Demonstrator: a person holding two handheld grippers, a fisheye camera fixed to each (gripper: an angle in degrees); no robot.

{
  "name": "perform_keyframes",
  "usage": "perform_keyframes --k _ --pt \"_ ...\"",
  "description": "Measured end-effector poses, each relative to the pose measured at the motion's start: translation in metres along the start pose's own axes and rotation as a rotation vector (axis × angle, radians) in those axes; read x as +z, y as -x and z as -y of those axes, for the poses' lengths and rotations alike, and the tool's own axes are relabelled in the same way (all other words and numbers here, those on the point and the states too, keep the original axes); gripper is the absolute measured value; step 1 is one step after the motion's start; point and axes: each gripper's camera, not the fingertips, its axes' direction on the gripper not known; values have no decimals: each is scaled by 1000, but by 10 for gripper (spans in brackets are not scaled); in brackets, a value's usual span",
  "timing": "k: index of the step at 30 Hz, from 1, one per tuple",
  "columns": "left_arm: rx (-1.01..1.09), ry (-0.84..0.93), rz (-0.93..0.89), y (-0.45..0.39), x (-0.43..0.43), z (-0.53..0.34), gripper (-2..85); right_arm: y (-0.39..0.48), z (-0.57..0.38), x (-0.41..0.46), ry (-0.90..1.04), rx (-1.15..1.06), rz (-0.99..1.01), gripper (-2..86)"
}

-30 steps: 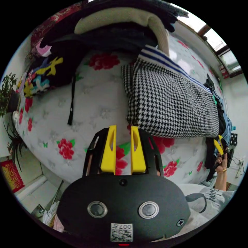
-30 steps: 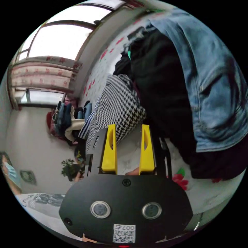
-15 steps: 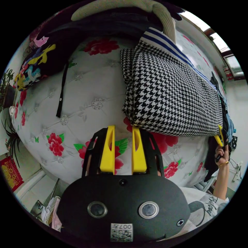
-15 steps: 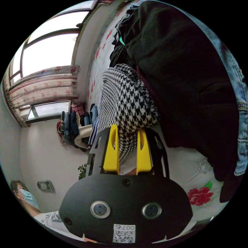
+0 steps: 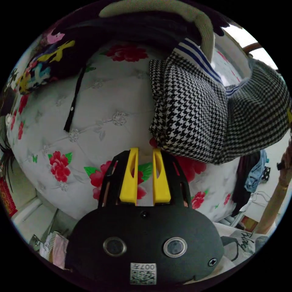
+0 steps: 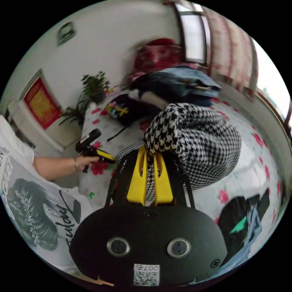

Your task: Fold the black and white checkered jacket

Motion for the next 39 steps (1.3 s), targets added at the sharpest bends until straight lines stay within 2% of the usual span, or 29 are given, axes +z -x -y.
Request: perform_keyframes --k 3,5,7,10,12,14,16,18,20,22,24,27,30,32,35,39 --pt "-72 -56 -130 43 -23 -16 80 35 9 103 125 -9 167 34" --pt "-93 -79 -192 66 -36 -25 91 35 -7 195 311 156 292 57" --pt "-86 -87 -265 88 -51 -33 110 34 -16 221 345 191 360 70" --pt "-37 -79 -354 97 -63 -37 130 12 -7 199 220 178 401 91" --pt "-11 -69 -435 95 -65 -35 149 -23 -1 171 101 214 323 105" --pt "17 -53 -515 88 -64 -30 171 -90 -5 152 27 378 182 127" --pt "46 -22 -568 78 -59 -19 205 -148 -21 156 30 555 124 141" --pt "60 17 -600 72 -53 -11 225 -196 -45 175 69 725 158 148" --pt "73 51 -591 69 -49 -2 235 -231 -71 218 134 855 353 142" --pt "70 73 -578 77 -52 11 226 -230 -80 243 135 871 428 130" --pt "41 74 -597 93 -60 15 211 -216 -82 245 98 836 372 115" --pt "28 22 -503 131 -93 6 189 -171 -88 238 64 771 336 94" --pt "-24 -40 -393 190 -132 -16 175 -109 -107 241 131 665 471 84" --pt "-93 -54 -422 229 -147 -30 177 -76 -135 245 165 646 604 93" --pt "-165 -62 -460 267 -159 -52 194 -93 -182 229 121 784 611 120" --pt "-109 -49 -557 253 -152 -60 232 -150 -230 194 -3 965 510 160"
